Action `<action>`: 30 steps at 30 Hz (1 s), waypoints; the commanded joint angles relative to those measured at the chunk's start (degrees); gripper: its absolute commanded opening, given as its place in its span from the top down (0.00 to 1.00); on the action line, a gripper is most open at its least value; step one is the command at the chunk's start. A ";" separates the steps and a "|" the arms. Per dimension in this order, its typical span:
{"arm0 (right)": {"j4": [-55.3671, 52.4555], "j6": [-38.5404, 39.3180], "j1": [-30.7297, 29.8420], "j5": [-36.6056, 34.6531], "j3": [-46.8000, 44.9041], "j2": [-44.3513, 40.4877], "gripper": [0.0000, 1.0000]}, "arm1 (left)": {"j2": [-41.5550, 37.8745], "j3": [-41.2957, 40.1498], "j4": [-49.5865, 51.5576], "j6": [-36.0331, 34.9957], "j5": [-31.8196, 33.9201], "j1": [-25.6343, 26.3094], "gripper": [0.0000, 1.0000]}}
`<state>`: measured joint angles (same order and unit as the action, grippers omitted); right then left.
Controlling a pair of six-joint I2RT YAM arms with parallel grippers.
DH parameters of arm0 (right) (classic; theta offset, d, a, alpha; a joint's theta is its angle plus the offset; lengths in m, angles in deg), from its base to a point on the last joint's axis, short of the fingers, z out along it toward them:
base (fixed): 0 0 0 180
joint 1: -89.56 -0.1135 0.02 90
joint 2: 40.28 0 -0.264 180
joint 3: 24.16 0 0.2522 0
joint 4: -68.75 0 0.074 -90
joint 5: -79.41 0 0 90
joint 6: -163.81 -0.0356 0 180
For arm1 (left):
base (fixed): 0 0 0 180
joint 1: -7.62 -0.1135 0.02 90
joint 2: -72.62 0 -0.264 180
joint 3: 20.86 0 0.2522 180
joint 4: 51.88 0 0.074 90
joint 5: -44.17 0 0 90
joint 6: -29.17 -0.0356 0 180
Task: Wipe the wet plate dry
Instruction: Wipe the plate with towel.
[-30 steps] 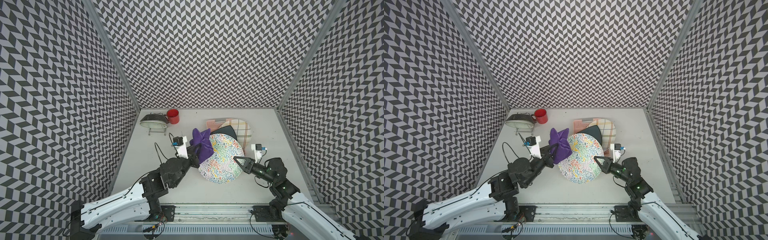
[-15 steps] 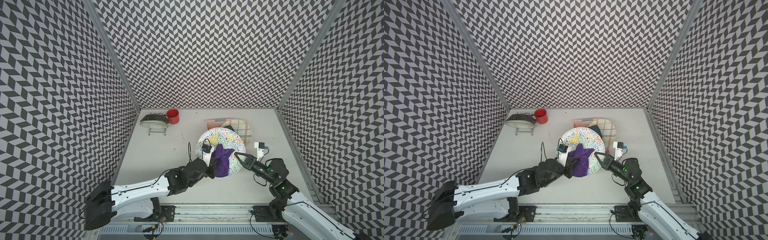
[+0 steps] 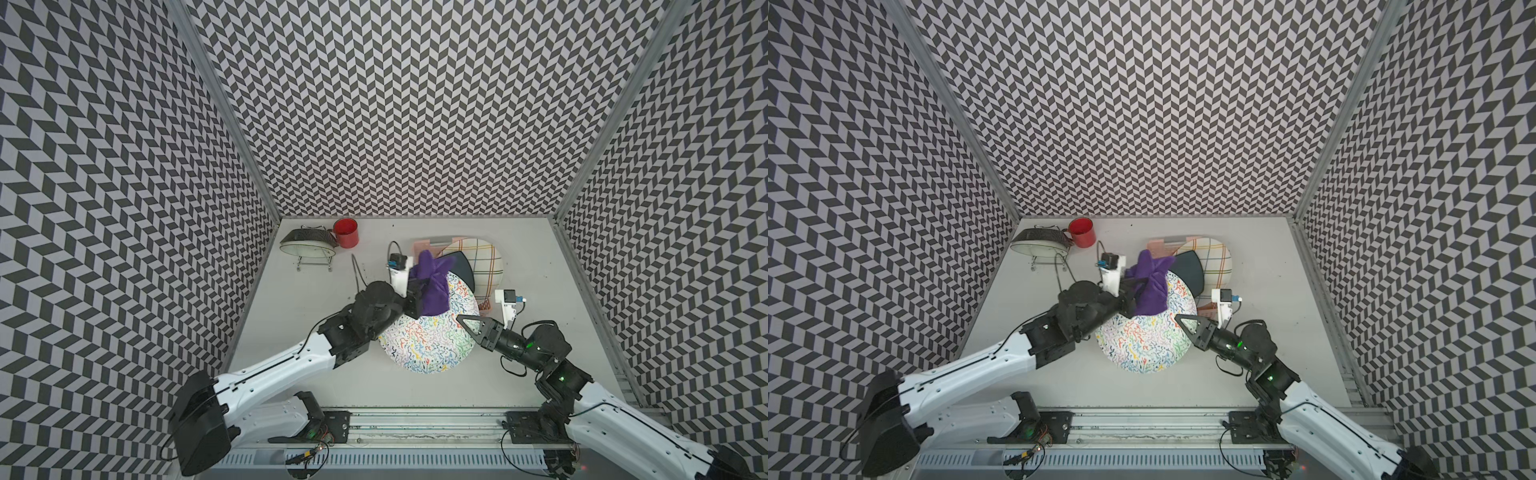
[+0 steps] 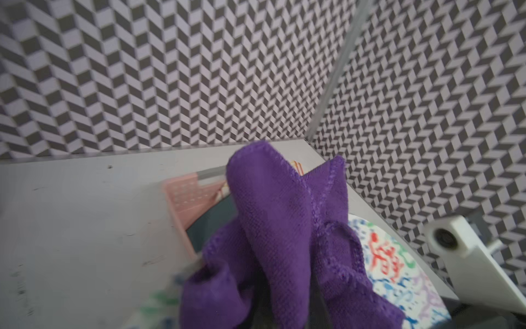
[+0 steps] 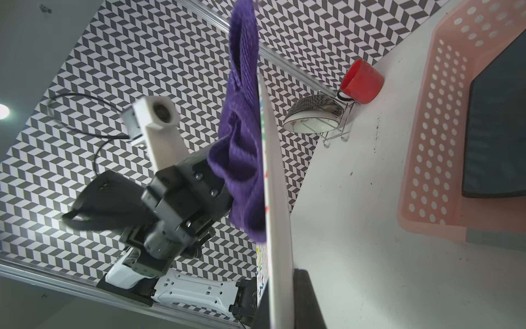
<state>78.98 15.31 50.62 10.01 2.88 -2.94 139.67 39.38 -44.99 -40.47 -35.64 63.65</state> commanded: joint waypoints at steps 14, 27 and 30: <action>12.31 4.69 2.16 5.95 13.16 -4.98 1.00 | -6.61 -11.82 6.34 9.09 5.30 -8.14 1.00; 15.18 4.74 -0.31 -3.48 6.20 -3.59 1.00 | 7.11 -0.42 3.01 -6.38 4.96 5.73 1.00; 13.67 3.60 5.77 -0.47 8.84 -4.22 1.00 | 3.07 -4.89 1.28 -1.25 3.82 2.40 1.00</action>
<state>74.17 19.70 53.13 4.70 4.98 -4.58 144.45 39.05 -48.99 -43.93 -33.01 69.75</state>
